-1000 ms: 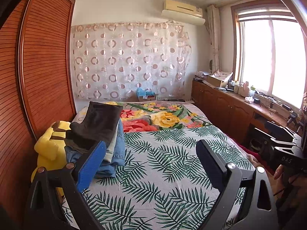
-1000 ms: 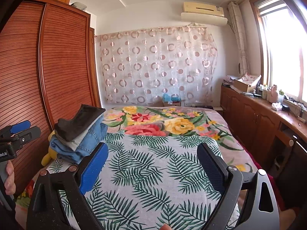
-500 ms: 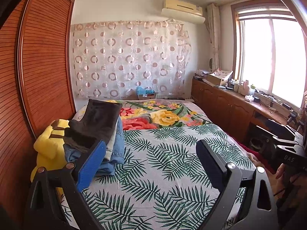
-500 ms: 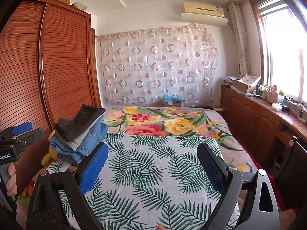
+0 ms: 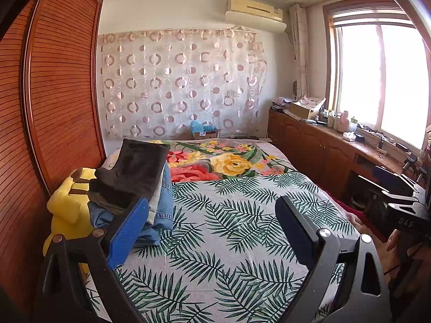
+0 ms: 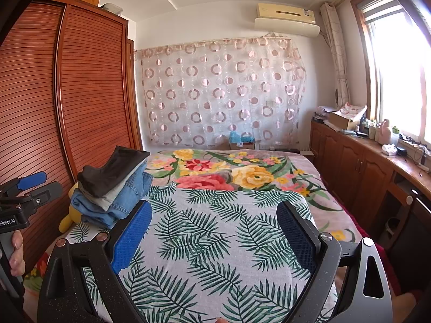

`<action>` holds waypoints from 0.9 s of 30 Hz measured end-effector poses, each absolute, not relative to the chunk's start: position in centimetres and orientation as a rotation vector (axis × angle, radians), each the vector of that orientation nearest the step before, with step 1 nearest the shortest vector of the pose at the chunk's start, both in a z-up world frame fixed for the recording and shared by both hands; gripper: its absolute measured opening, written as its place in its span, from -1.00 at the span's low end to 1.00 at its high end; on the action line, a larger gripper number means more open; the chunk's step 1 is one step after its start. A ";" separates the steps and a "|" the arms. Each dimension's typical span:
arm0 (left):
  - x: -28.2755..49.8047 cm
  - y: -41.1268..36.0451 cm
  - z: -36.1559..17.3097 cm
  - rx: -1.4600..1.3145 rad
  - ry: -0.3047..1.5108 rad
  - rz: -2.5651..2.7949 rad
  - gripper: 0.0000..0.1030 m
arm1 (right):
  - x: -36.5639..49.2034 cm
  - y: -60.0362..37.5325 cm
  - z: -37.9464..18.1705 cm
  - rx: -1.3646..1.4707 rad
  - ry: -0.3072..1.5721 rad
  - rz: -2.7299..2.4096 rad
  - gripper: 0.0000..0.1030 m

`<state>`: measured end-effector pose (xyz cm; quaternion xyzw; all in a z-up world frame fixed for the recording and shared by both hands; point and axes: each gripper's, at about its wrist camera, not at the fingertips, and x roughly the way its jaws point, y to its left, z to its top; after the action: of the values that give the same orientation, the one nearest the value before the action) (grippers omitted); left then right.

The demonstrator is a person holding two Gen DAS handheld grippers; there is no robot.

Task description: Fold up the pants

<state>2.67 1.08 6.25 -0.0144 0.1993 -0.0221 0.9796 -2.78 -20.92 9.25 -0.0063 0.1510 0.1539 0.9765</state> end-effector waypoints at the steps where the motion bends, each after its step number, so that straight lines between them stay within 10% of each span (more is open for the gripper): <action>1: 2.7 1.1 6.3 -0.029 0.401 -0.044 0.85 | -2.8 -20.9 9.2 -0.012 0.305 0.310 0.83; 27: 3.0 0.9 5.2 -0.027 0.413 -0.042 0.85 | -2.6 -20.8 9.3 -0.016 0.305 0.309 0.83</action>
<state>2.97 0.94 5.22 -0.0132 0.2052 -0.0211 0.9784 -2.62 -20.85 9.27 -0.0078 0.1515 0.1535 0.9764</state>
